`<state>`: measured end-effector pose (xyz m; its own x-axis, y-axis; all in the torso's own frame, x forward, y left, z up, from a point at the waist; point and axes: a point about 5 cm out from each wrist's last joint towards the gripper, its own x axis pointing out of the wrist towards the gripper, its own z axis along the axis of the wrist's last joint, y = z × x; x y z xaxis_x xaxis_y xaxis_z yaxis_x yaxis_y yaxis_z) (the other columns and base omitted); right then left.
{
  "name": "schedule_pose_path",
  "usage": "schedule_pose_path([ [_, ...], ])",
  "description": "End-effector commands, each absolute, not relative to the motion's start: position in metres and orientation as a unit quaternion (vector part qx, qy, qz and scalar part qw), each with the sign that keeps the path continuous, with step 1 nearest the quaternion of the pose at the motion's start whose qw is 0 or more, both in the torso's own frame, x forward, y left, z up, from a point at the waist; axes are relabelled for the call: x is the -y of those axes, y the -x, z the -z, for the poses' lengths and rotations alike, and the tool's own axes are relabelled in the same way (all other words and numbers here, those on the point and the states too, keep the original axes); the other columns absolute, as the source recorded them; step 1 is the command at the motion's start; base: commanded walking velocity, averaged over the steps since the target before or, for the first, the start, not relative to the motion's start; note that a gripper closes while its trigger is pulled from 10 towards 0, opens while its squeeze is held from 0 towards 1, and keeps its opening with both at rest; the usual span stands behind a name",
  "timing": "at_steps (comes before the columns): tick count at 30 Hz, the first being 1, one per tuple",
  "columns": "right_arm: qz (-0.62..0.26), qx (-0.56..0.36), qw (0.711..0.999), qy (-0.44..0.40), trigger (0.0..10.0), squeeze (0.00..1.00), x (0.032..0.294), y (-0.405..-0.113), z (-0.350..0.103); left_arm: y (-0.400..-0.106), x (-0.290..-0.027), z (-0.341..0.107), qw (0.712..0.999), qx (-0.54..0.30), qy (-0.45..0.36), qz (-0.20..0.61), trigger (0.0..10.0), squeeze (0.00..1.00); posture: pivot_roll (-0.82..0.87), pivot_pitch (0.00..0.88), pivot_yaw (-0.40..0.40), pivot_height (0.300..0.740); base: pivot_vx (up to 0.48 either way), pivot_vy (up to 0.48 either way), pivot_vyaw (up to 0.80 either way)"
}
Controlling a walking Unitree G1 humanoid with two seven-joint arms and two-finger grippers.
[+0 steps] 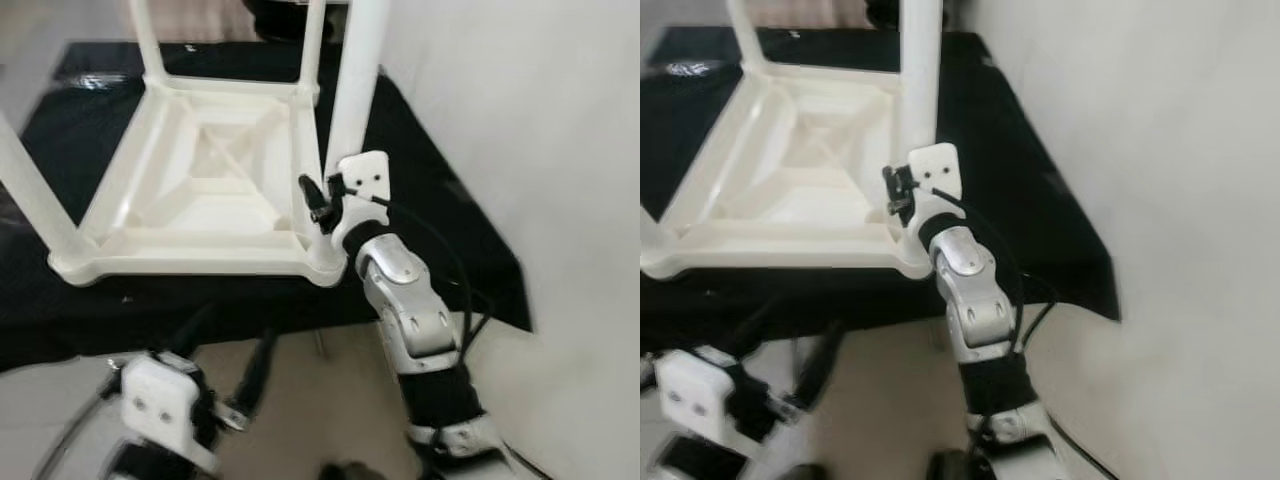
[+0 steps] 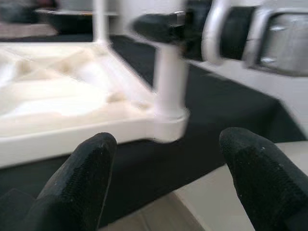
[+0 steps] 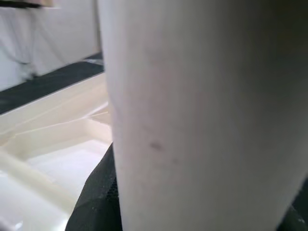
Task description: Building children table
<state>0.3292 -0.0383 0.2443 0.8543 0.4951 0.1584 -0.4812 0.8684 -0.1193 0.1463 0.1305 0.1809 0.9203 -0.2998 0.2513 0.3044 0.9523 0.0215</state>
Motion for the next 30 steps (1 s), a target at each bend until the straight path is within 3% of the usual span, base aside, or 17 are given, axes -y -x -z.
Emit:
schedule_pose_path([
  [1,-0.365,0.060,0.929,0.003,10.0,1.00,0.008,-0.317,-0.232,-0.145,-0.130,-0.179,0.980,0.123,0.007,0.157,10.0,0.00,0.08,0.220,-0.132,0.740,0.000,0.000,0.00],
  [3,-0.433,0.074,0.898,-0.007,10.0,1.00,0.010,-0.315,-0.235,-0.145,-0.130,-0.179,0.979,0.123,0.009,0.160,10.0,0.00,0.08,0.220,-0.132,0.740,0.000,0.000,0.00],
  [4,-0.433,0.074,0.898,-0.007,10.0,1.00,0.010,-0.315,-0.235,-0.145,-0.130,-0.179,0.979,0.123,0.009,0.160,10.0,0.00,0.08,0.220,-0.132,0.740,0.000,0.000,0.00],
  [5,-0.481,0.078,0.873,0.007,10.0,0.00,0.017,-0.319,-0.237,-0.144,-0.129,-0.179,0.979,0.123,0.010,0.161,10.0,0.00,0.09,0.224,-0.137,0.740,0.000,0.000,0.00],
  [9,-0.518,0.075,0.851,0.038,10.0,0.00,0.028,-0.327,-0.238,-0.143,-0.128,-0.180,0.979,0.123,0.011,0.162,10.0,0.00,0.09,0.227,-0.140,0.740,0.000,0.000,0.00],
  [11,-0.576,0.061,0.812,0.071,10.0,0.00,0.042,-0.335,-0.237,-0.142,-0.127,-0.180,0.979,0.123,0.012,0.161,10.0,0.00,0.10,0.232,-0.145,0.740,0.000,0.000,0.00],
  [16,-0.623,0.052,0.777,0.075,10.0,0.00,0.050,-0.340,-0.237,-0.139,-0.127,-0.181,0.980,0.122,0.011,0.160,10.0,0.00,0.11,0.239,-0.146,0.740,0.000,0.000,0.00],
  [22,-0.632,0.030,0.771,0.064,10.0,0.00,0.051,-0.351,-0.233,-0.136,-0.126,-0.181,0.980,0.118,0.012,0.162,10.0,0.00,0.11,0.243,-0.145,0.740,0.000,0.000,0.00],
  [23,-0.631,0.025,0.773,0.054,3.3,0.00,0.051,-0.352,-0.232,-0.136,-0.126,-0.181,0.980,0.118,0.013,0.162,10.0,0.00,0.11,0.244,-0.145,0.740,0.000,0.000,0.00],
  [24,-0.631,0.025,0.773,0.054,3.3,0.00,0.051,-0.352,-0.232,-0.136,-0.126,-0.181,0.980,0.118,0.013,0.162,10.0,0.00,0.11,0.244,-0.145,0.740,0.000,0.000,0.00],
  [25,-0.634,0.021,0.772,0.044,0.0,0.00,0.052,-0.353,-0.231,-0.135,-0.125,-0.181,0.980,0.117,0.013,0.162,10.0,0.00,0.11,0.246,-0.145,0.740,0.000,0.000,0.00],
  [30,-0.640,0.018,0.768,0.020,0.0,0.00,0.056,-0.354,-0.227,-0.134,-0.125,-0.182,0.980,0.117,0.013,0.162,10.0,0.00,0.11,0.249,-0.142,0.740,0.000,0.000,0.00],
])
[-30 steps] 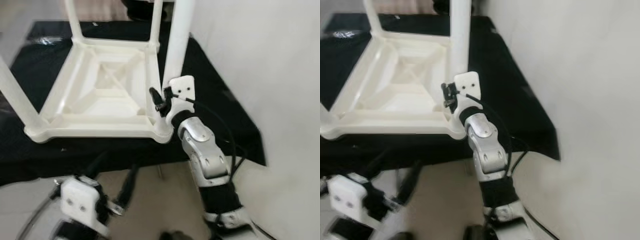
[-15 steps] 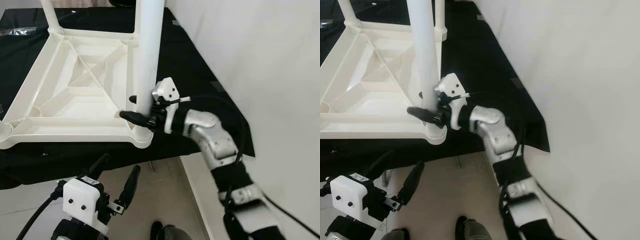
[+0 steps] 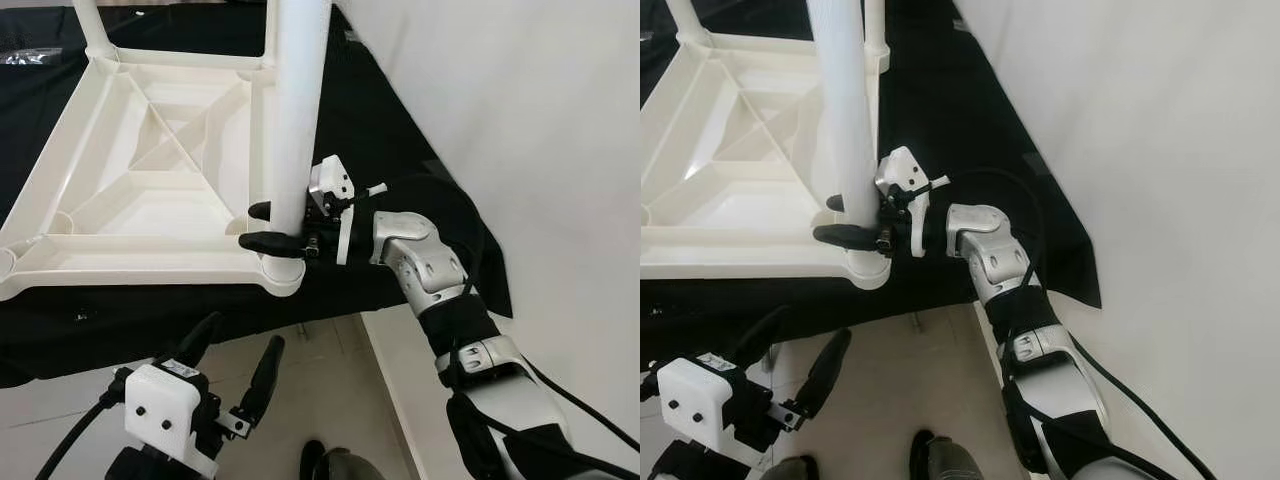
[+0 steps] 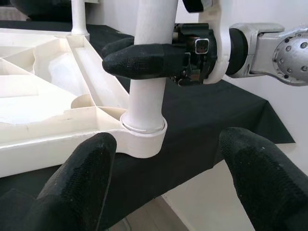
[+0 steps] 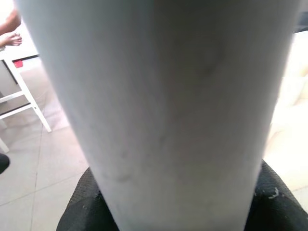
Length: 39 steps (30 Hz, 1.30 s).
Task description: Building children table
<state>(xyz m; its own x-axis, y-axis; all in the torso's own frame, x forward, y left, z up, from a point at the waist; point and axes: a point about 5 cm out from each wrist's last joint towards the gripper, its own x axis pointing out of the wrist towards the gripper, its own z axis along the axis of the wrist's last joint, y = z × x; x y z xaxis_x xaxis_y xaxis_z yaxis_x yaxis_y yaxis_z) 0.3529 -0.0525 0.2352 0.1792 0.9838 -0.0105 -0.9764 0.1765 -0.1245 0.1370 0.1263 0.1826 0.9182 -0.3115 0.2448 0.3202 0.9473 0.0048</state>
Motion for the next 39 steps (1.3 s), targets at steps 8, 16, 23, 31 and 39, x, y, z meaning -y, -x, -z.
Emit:
schedule_pose_path([
  [8,-0.343,-0.029,0.934,0.098,0.0,0.00,0.089,-0.380,-0.211,-0.136,-0.127,-0.181,0.980,0.117,0.013,0.161,10.0,0.00,0.08,0.245,-0.146,0.740,0.000,0.000,0.00],
  [16,-0.211,-0.006,0.975,0.075,0.0,0.00,0.063,-0.330,-0.192,-0.143,-0.130,-0.179,0.980,0.118,0.011,0.162,10.0,0.00,0.08,0.216,-0.109,0.740,0.000,0.000,0.00],
  [23,-0.259,0.033,0.964,0.039,10.0,0.00,0.034,-0.337,-0.210,-0.150,-0.132,-0.176,0.980,0.120,0.006,0.157,10.0,0.00,0.08,0.188,-0.109,0.740,0.000,0.000,0.00],
  [31,-0.237,0.030,0.971,0.031,10.0,1.00,0.043,-0.327,-0.207,-0.152,-0.134,-0.175,0.981,0.118,0.000,0.151,10.0,0.00,0.09,0.171,-0.105,0.740,0.000,0.000,0.00],
  [39,-0.210,0.022,0.976,0.051,10.0,1.00,0.085,-0.314,-0.186,-0.160,-0.138,-0.172,0.985,0.093,-0.013,0.147,10.0,0.00,0.06,0.144,-0.094,0.740,0.000,0.000,0.00],
])
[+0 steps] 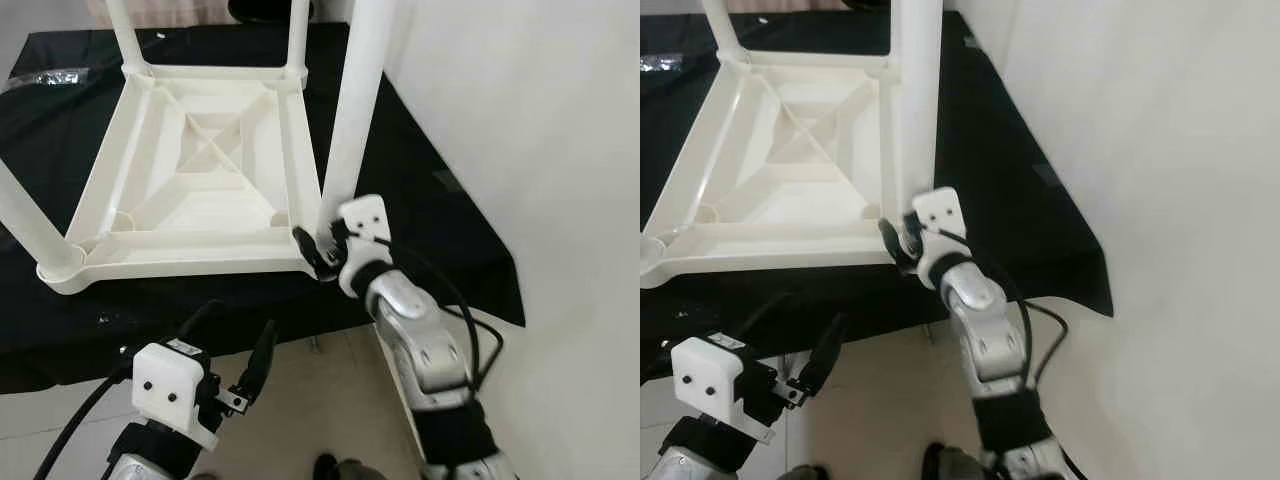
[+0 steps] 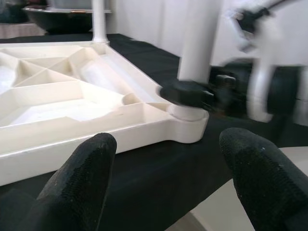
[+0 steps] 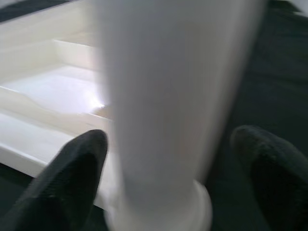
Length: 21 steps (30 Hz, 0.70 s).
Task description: Building children table
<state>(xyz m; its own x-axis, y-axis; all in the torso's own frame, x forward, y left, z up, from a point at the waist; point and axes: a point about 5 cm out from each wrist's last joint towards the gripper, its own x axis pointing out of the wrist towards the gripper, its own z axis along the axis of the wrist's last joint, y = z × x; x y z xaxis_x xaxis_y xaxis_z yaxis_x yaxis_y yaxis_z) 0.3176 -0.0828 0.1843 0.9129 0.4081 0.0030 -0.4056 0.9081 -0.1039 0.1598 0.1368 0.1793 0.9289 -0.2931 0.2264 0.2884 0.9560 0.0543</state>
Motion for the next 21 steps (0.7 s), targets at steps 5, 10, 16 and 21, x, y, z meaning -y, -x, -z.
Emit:
schedule_pose_path([
  [5,-0.149,-0.008,0.984,0.096,10.0,1.00,0.126,-0.293,-0.168,-0.180,-0.146,-0.182,0.983,0.111,-0.061,0.129,10.0,0.00,0.03,0.112,-0.082,0.740,0.000,0.000,0.00],
  [10,-0.114,-0.011,0.985,0.131,10.0,1.00,0.140,-0.283,-0.166,-0.195,-0.155,-0.189,0.984,0.124,-0.077,0.103,10.0,0.00,0.01,0.088,-0.062,0.740,0.000,0.000,0.00],
  [16,-0.125,-0.044,0.982,0.138,10.0,0.00,0.142,-0.259,-0.152,-0.209,-0.166,-0.191,0.987,0.118,-0.093,0.064,10.0,0.00,0.00,0.072,-0.044,0.740,0.000,0.000,0.00],
  [21,-0.190,-0.020,0.977,0.098,10.0,0.00,0.122,-0.251,-0.157,-0.213,-0.170,-0.182,0.993,0.093,-0.064,0.030,10.0,0.00,0.00,0.043,-0.042,0.740,0.000,0.000,0.00],
])
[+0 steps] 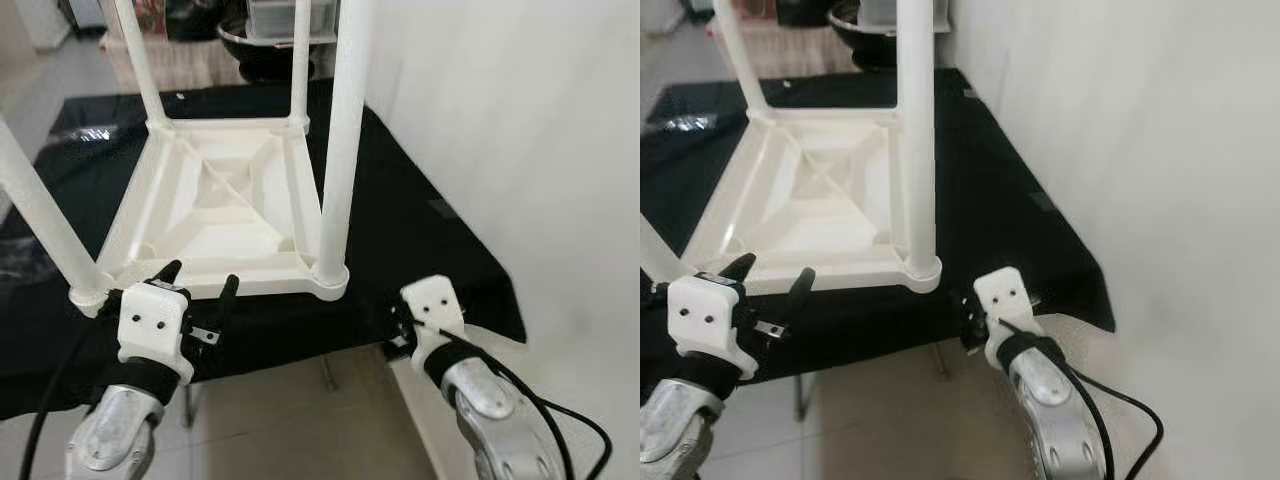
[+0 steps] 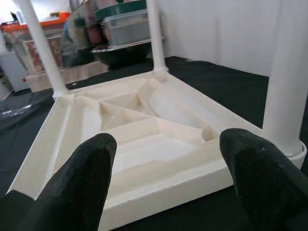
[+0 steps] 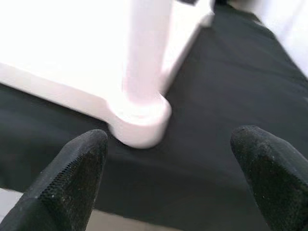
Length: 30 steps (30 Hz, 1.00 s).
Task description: Building children table
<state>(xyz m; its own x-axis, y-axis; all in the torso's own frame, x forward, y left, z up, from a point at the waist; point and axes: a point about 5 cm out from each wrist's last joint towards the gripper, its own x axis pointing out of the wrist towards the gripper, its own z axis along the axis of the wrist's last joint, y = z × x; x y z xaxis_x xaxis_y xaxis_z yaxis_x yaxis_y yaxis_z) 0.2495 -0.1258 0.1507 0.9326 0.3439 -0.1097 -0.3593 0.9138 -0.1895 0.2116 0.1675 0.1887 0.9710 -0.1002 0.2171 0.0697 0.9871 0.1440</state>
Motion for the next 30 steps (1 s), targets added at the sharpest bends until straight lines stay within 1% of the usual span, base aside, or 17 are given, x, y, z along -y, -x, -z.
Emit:
schedule_pose_path([
  [1,-0.187,-0.016,0.978,0.093,10.0,0.00,0.121,-0.255,-0.159,-0.213,-0.170,-0.180,0.994,0.089,-0.062,0.029,10.0,0.00,0.00,0.041,-0.043,0.740,0.000,0.480,0.00],
  [6,-0.159,-0.021,0.983,0.089,10.0,0.00,0.125,-0.270,-0.155,-0.207,-0.166,-0.174,0.994,0.074,-0.076,0.033,10.0,0.00,0.02,0.033,-0.054,0.740,0.000,0.480,0.00],
  [13,-0.168,-0.020,0.981,0.096,10.0,0.00,0.123,-0.273,-0.156,-0.200,-0.166,-0.167,0.995,0.059,-0.074,0.034,10.0,0.00,0.03,0.024,-0.059,0.740,0.000,0.480,0.00],
  [21,-0.170,-0.016,0.980,0.100,10.0,0.00,0.119,-0.280,-0.158,-0.207,-0.162,-0.172,0.993,0.077,-0.080,0.044,10.0,0.00,0.03,0.025,-0.054,0.740,0.000,0.480,0.00],
  [25,-0.154,-0.015,0.984,0.093,10.0,0.00,0.123,-0.283,-0.159,-0.208,-0.160,-0.174,0.991,0.085,-0.086,0.057,10.0,0.00,0.02,0.029,-0.049,0.740,0.000,0.000,0.00],
  [30,-0.122,-0.012,0.989,0.086,10.0,0.00,0.132,-0.288,-0.162,-0.205,-0.164,-0.173,0.993,0.075,-0.078,0.052,10.0,0.00,0.02,0.030,-0.047,0.740,0.000,0.000,0.00],
])
